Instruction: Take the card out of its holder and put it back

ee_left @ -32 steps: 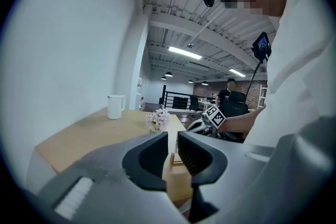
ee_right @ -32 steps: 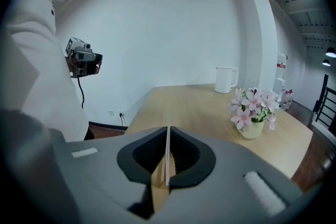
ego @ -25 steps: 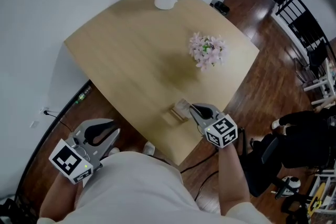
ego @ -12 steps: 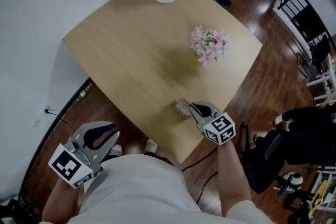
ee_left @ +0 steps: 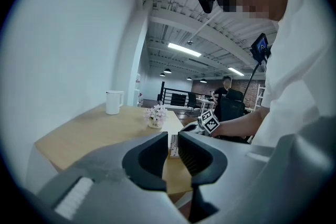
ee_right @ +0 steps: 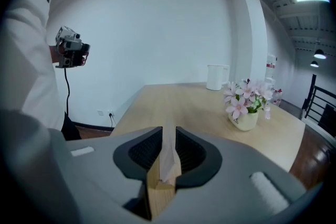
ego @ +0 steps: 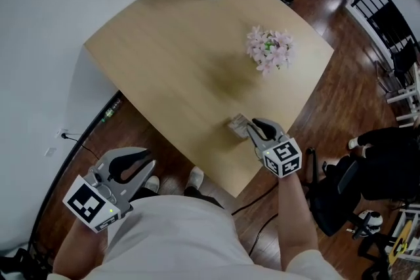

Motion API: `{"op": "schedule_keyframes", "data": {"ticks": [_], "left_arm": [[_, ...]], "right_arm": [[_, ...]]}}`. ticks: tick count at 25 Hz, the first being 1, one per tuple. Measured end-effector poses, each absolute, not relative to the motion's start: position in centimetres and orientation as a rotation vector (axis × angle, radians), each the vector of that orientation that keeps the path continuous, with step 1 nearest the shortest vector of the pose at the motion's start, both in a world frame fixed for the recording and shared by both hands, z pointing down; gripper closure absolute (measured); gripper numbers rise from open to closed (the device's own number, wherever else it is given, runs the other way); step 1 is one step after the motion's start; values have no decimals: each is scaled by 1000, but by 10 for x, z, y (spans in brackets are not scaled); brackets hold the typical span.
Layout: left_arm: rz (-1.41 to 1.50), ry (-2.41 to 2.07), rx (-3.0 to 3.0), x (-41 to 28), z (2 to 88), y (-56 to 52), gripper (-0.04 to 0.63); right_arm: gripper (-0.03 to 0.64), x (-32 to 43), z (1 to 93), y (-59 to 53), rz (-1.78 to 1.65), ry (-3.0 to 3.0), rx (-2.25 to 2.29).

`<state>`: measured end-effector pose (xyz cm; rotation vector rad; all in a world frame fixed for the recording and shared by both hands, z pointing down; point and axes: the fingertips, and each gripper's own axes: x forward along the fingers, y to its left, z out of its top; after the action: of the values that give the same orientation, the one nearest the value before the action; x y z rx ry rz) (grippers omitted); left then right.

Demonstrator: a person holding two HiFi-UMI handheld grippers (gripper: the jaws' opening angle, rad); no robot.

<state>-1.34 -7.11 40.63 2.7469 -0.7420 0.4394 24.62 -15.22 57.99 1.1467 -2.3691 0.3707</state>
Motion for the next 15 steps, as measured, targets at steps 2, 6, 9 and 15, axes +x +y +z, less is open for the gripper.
{"op": "schedule_keyframes", "data": {"ticks": [2, 6, 9, 15], "left_arm": [[438, -717, 2760, -16, 406, -68, 529], [415, -639, 2794, -25, 406, -63, 529], [405, -545, 2836, -37, 404, -58, 529], [382, -379, 2901, -76, 396, -35, 529]], "right_arm": [[532, 247, 566, -150, 344, -2354, 1209], [522, 243, 534, -127, 270, -2284, 1338], [517, 224, 510, -96, 254, -2254, 1436], [514, 165, 473, -8, 275, -2175, 1622]]}}
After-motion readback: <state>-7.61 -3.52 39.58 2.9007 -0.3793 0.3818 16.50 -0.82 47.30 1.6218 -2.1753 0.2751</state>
